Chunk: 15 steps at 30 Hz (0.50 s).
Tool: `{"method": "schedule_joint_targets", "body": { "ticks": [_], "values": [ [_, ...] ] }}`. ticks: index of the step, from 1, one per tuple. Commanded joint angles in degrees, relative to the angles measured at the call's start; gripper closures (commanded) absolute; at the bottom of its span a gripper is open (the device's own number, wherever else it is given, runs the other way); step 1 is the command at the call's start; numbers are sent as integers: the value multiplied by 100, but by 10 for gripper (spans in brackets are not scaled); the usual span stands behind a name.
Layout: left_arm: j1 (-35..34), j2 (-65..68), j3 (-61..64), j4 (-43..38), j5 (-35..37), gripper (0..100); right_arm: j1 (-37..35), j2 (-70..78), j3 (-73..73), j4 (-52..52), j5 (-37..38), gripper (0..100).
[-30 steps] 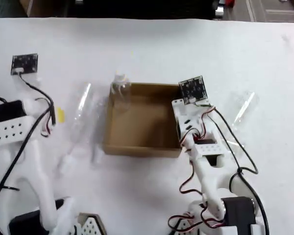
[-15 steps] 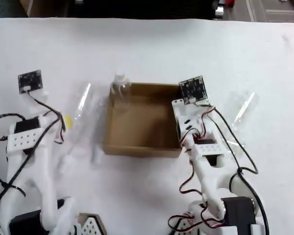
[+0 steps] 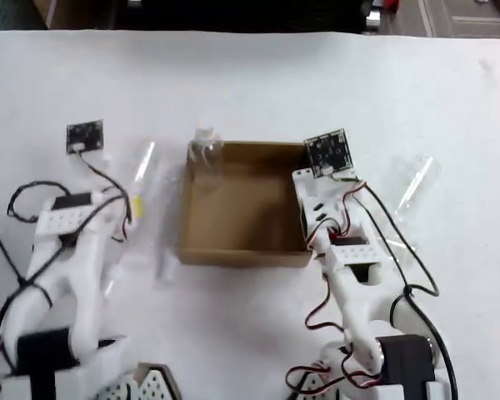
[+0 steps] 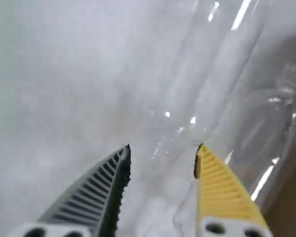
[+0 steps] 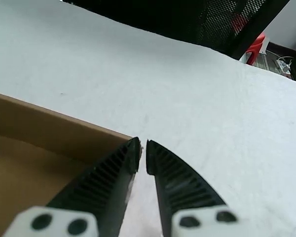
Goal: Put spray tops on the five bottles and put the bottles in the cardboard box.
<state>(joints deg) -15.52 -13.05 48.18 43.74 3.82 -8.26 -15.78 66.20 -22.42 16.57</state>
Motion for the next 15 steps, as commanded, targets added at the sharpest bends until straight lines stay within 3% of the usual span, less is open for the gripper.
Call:
{"method": "schedule_joint_targets", "body": {
  "ticks": [1, 7, 15],
  "values": [
    [48, 936, -1046, 440, -123, 793, 13, -13, -281, -92, 79, 981],
    [48, 1815, -2040, 1178, -114, 797, 13, -13, -281, -92, 79, 981],
    [48, 1895, -2110, 1231, -141, 815, 13, -13, -281, -92, 79, 981]
  ]
}}
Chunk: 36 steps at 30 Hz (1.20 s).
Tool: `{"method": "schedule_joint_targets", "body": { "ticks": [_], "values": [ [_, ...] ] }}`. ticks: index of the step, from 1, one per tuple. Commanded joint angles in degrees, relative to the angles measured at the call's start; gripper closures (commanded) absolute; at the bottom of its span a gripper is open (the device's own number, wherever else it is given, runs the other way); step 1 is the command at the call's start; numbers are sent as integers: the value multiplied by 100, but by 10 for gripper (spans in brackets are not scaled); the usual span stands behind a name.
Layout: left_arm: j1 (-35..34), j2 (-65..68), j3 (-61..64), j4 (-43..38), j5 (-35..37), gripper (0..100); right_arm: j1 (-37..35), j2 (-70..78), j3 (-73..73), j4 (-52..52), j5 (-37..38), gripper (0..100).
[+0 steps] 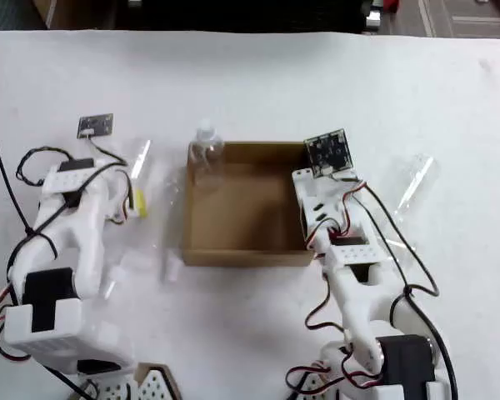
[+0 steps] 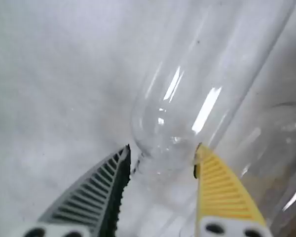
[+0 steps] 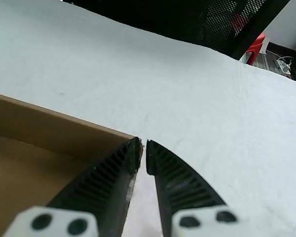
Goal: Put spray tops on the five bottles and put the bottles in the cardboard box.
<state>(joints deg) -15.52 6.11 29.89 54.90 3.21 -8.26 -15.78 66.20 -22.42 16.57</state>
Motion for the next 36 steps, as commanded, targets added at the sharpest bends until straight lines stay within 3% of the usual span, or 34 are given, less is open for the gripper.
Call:
{"method": "schedule_joint_targets", "body": {
  "ticks": [1, 7, 20, 25, 31, 36],
  "values": [
    [48, -22, -281, 114, -79, 836, 13, -13, -281, -92, 79, 981],
    [48, -22, -281, 114, -88, 964, 13, -13, -281, -92, 79, 981],
    [48, -127, -527, 686, -70, 969, 13, -22, -281, -110, 79, 981],
    [57, -1349, -466, 1248, -97, 969, 13, -22, -281, -127, 79, 981],
    [400, -3301, -475, 2075, -1407, 969, 4, -22, -281, -119, 79, 981],
    [435, -4198, -484, 2936, -1943, 969, 13, -57, -281, -110, 79, 982]
  ]
}}
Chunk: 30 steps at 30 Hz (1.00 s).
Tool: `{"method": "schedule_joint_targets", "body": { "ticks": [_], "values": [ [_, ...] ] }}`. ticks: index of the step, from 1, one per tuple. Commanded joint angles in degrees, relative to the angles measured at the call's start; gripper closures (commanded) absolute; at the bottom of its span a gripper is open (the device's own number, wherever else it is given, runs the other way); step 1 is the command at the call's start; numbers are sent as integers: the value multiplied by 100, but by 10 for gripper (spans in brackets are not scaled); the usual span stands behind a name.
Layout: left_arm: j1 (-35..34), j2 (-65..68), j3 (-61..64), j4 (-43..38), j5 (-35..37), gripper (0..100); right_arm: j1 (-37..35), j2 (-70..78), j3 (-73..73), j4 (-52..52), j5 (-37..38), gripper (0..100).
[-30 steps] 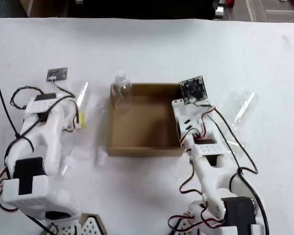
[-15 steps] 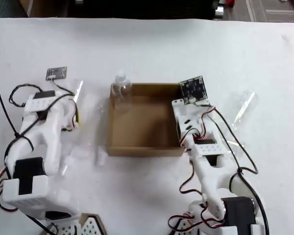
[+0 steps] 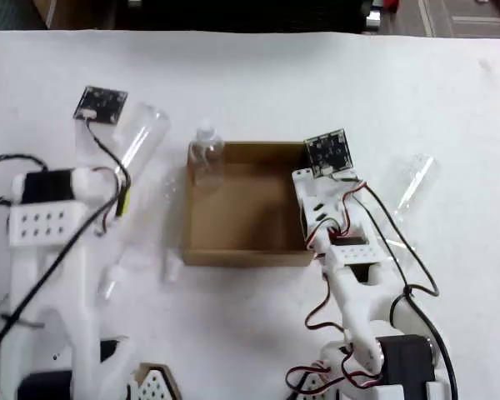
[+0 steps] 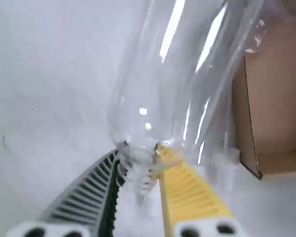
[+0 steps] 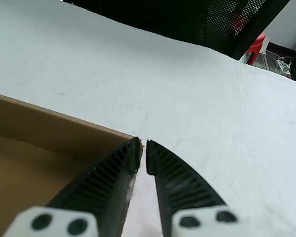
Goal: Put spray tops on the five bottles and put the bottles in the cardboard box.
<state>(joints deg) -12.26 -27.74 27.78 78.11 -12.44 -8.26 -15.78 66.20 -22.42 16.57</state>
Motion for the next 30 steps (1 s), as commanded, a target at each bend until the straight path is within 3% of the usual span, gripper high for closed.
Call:
{"method": "schedule_joint_targets", "body": {
  "ticks": [1, 8, 12, 15, 21, 26, 30],
  "values": [
    [101, -945, -255, 730, -440, 969, 13, -57, -281, -110, 79, 982],
    [-163, -2167, -273, 1433, -659, 967, 13, -31, -273, -101, 79, 982],
    [-585, -2879, -246, 2004, -1767, 968, 13, -31, -264, -101, 79, 982],
    [-1473, -3011, -18, 1987, -2479, 968, 13, -22, -255, -101, 79, 982],
    [-2607, -2237, 519, 1160, -4176, 969, 13, -22, -255, -92, 79, 982],
    [-2809, -1253, 334, 1099, -5468, 969, 13, -22, -246, -92, 79, 982],
    [-2818, -549, 123, 791, -5925, 969, 4, -22, -246, -92, 79, 982]
  ]
}}
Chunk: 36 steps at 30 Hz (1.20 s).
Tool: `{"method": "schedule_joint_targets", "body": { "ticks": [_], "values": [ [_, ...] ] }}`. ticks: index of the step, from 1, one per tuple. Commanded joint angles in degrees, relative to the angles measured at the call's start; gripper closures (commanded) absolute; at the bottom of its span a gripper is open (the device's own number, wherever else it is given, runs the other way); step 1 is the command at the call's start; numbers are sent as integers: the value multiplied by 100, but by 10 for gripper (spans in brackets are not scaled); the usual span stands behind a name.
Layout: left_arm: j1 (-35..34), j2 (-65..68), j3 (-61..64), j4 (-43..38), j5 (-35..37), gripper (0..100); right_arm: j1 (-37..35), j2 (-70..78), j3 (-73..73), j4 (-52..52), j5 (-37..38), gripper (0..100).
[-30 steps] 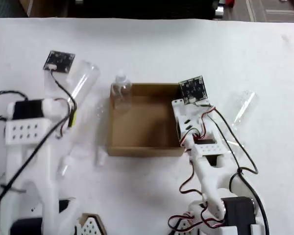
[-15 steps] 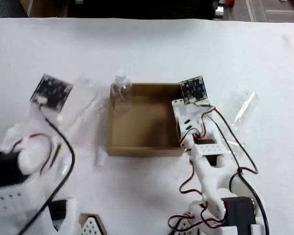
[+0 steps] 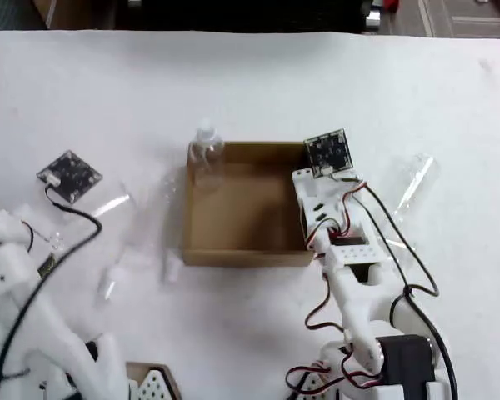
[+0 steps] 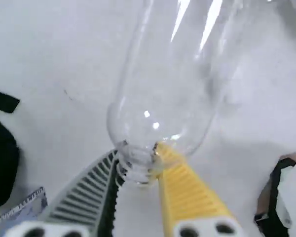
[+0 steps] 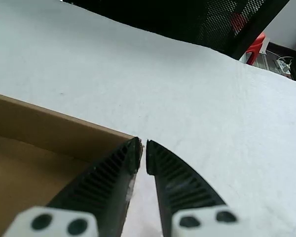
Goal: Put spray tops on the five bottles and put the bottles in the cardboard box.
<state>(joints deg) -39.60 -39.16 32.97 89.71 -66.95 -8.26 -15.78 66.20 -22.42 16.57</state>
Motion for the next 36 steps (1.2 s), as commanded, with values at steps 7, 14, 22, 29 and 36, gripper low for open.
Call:
{"method": "schedule_joint_targets", "body": {
  "ticks": [7, 14, 22, 29, 36],
  "values": [
    [84, 1780, -387, -1556, -1231, 966, -13, -22, -246, -92, 79, 982],
    [532, 2527, -396, -2057, -1468, 965, -13, -13, -246, -92, 79, 982],
    [945, 2905, -396, -2576, -1503, 965, -22, -13, -246, -92, 79, 981],
    [936, 3143, -352, -2602, -2321, 965, -22, -13, -246, -92, 79, 981],
    [971, 3327, -396, -2593, -2725, 965, -22, -13, -246, -92, 79, 981]
  ]
}}
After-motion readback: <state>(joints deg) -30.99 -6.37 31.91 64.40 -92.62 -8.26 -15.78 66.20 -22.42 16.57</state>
